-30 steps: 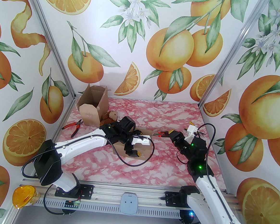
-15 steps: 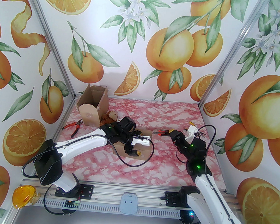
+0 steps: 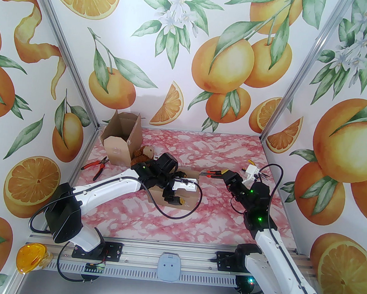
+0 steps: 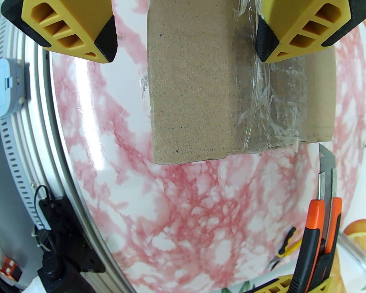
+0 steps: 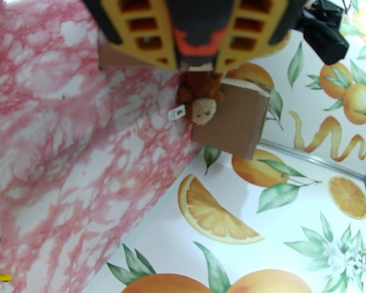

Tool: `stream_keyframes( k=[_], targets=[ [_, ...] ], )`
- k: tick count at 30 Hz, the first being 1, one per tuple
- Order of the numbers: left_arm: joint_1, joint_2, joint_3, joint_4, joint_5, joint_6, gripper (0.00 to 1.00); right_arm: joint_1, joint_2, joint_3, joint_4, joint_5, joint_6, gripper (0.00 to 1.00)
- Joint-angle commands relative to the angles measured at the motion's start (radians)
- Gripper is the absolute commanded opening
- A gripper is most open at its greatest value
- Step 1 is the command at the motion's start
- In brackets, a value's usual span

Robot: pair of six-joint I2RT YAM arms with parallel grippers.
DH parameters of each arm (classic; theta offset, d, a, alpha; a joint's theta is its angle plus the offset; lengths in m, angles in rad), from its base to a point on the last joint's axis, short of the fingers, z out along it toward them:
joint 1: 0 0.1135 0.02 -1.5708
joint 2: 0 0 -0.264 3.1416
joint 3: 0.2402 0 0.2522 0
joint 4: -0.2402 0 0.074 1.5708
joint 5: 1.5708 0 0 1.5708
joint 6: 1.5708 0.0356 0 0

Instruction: Unpack the express box

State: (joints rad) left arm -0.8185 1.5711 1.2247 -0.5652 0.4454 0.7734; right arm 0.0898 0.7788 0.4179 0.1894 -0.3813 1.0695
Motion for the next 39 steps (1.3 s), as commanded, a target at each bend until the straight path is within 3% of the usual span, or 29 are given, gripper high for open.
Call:
stream_keyframes(
  k=[1,25,39],
  targets=[
    [-0.004,0.014,0.01,-0.045,-0.006,0.009,0.83,-0.007,-0.008,-0.01,0.036,-0.011,-0.006,0.0],
    [-0.003,0.021,0.014,-0.047,-0.01,0.007,0.83,-0.007,0.006,-0.014,0.016,-0.01,-0.026,0.0],
    [-0.004,0.032,0.017,-0.041,-0.005,0.01,0.83,-0.007,0.037,-0.039,0.102,-0.044,0.023,0.0]
  ],
)
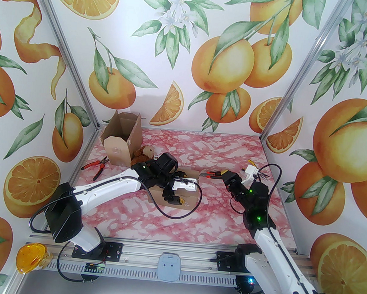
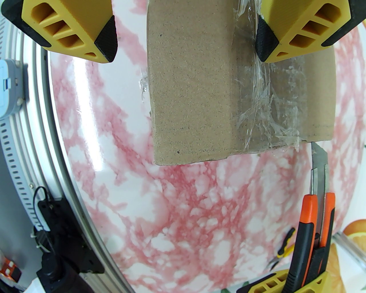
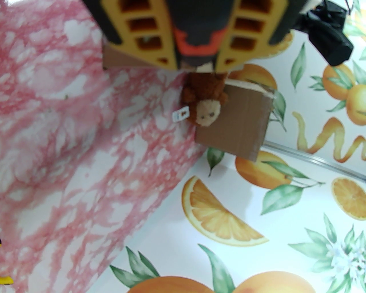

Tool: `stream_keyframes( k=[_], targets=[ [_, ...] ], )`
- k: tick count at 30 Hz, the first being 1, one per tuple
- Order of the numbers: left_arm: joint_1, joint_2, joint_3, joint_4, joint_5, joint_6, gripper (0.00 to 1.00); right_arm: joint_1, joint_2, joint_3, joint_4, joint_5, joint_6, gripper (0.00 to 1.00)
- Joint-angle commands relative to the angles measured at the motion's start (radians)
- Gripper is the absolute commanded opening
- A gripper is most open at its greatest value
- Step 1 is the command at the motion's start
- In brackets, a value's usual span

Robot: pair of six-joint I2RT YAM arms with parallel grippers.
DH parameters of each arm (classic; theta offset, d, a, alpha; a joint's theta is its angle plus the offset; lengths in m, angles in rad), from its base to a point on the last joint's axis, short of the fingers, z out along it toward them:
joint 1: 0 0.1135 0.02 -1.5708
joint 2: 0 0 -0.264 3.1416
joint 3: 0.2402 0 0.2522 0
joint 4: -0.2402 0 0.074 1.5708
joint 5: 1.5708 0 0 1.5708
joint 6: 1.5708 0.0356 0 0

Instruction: Unpack the express box

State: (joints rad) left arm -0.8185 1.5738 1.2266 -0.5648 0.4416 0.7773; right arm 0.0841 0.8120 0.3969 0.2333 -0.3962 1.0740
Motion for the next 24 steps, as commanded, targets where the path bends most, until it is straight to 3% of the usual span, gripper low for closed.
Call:
stream_keyframes(
  k=[1,15,24],
  targets=[
    [-0.004,0.031,0.016,-0.041,0.0,0.008,0.83,-0.002,0.004,-0.02,0.07,-0.032,0.028,0.0],
    [-0.003,0.028,0.011,-0.032,-0.005,0.028,0.83,-0.001,0.026,-0.08,0.131,-0.097,0.103,0.0],
    [0.012,-0.003,-0.019,0.05,-0.071,0.032,0.82,-0.002,0.072,-0.106,0.173,-0.211,0.137,0.0]
  ],
)
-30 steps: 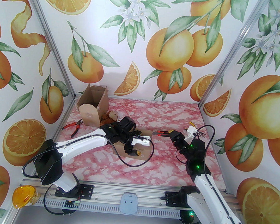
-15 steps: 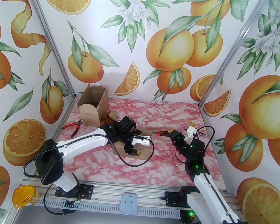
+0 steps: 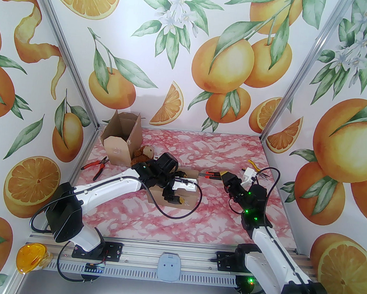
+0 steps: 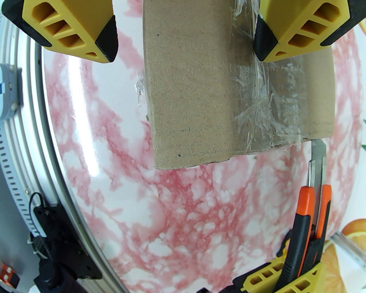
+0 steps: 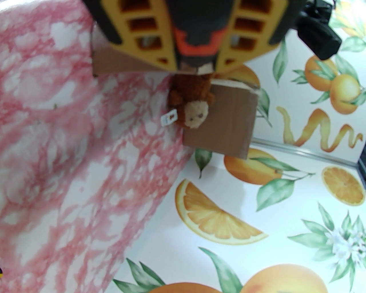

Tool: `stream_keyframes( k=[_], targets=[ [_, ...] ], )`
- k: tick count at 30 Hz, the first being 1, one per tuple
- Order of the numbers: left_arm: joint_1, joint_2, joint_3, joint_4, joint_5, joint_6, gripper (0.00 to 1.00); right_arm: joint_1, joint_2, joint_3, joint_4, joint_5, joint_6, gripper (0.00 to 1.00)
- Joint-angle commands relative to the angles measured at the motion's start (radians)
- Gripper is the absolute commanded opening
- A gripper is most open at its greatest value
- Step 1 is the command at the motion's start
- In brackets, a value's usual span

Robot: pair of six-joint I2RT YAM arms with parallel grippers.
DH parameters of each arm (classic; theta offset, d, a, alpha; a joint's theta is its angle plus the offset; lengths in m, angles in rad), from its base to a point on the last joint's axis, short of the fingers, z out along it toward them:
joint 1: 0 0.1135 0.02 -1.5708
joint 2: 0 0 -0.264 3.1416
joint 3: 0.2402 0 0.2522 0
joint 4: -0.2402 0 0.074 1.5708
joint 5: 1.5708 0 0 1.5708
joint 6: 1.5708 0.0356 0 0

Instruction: Unpack the express box

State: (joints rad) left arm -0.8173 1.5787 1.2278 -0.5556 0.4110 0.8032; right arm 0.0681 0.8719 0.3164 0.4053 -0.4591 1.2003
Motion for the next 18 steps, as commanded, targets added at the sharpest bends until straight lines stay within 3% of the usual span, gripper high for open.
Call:
stream_keyframes(
  k=[1,12,18],
  targets=[
    [0.015,-0.014,-0.026,0.058,-0.048,0.0,0.82,0.015,0.013,-0.026,0.001,-0.156,0.012,0.0],
    [0.06,-0.029,-0.041,0.162,-0.105,-0.082,0.82,0.011,0.046,-0.031,0.006,-0.247,0.023,0.0],
    [0.061,-0.007,-0.033,0.205,-0.103,-0.104,0.81,0.011,0.119,-0.032,0.118,-0.28,0.083,0.0]
  ],
)
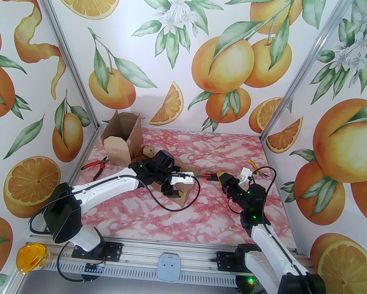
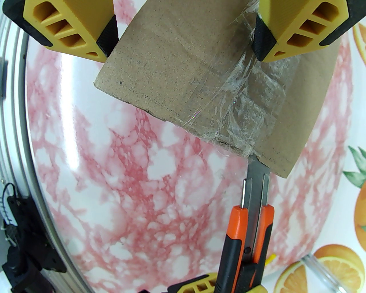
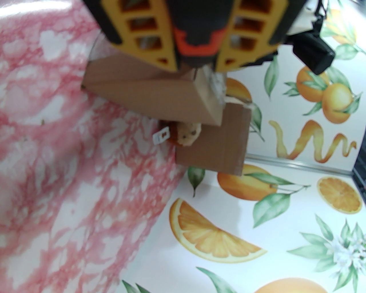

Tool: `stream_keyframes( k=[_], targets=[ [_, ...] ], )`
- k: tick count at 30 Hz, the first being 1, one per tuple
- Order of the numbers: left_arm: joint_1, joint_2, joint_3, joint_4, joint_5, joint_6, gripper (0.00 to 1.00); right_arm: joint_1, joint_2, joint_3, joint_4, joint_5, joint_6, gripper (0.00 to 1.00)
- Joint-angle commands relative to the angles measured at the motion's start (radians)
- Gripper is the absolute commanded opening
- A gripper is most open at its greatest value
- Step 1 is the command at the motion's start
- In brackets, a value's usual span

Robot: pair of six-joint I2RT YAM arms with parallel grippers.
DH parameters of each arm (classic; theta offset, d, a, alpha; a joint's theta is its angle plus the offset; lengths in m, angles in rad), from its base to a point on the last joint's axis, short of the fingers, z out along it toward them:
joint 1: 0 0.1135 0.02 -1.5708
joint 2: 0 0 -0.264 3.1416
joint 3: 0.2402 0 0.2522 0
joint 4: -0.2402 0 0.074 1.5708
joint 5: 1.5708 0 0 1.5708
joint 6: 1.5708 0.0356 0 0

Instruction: Unpack the express box

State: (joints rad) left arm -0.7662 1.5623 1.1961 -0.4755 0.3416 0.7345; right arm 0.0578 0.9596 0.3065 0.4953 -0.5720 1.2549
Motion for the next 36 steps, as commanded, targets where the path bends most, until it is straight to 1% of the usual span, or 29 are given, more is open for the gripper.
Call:
stream_keyframes(
  k=[1,5,7,11,13,16,18,20,22,29,32,34,36],
  targets=[
    [0.009,0.016,-0.001,0.129,-0.029,-0.032,0.81,0.022,0.051,-0.016,0.041,-0.171,0.036,0.0],
    [0.002,0.04,0.018,0.13,-0.029,-0.011,0.81,0.023,0.11,-0.002,0.126,-0.19,0.076,0.0],
    [0.001,0.052,0.03,0.143,-0.039,-0.019,0.81,0.024,0.119,0.009,0.123,-0.202,0.078,0.0],
    [0.005,0.076,0.051,0.175,-0.073,-0.047,0.81,0.025,0.103,0.022,0.072,-0.228,0.048,0.0],
    [0.011,0.09,0.07,0.176,-0.107,-0.063,0.81,0.026,0.086,0.04,-0.019,-0.243,0.005,0.0],
    [0.03,0.099,0.083,0.188,-0.113,-0.087,0.81,0.027,0.053,0.069,-0.144,-0.249,-0.064,0.0],
    [0.035,0.102,0.088,0.189,-0.119,-0.087,0.81,0.026,0.045,0.081,-0.175,-0.254,-0.079,0.0],
    [0.037,0.103,0.09,0.188,-0.121,-0.085,0.81,0.027,0.043,0.089,-0.19,-0.258,-0.092,0.0],
    [0.046,0.113,0.1,0.186,-0.133,-0.077,0.82,0.027,0.058,0.114,-0.198,-0.288,-0.095,0.0],
    [0.054,0.145,0.131,0.215,-0.169,-0.15,0.81,0.03,0.068,0.108,-0.159,-0.299,-0.063,0.0],
    [0.06,0.147,0.133,0.218,-0.157,-0.162,0.81,0.03,0.056,0.095,-0.176,-0.296,-0.073,0.0],
    [0.063,0.14,0.12,0.213,-0.132,-0.137,0.82,0.028,0.058,0.084,-0.199,-0.287,-0.101,0.0],
    [0.068,0.132,0.105,0.207,-0.115,-0.113,0.82,0.027,0.081,0.076,-0.183,-0.294,-0.108,0.0]
  ],
)
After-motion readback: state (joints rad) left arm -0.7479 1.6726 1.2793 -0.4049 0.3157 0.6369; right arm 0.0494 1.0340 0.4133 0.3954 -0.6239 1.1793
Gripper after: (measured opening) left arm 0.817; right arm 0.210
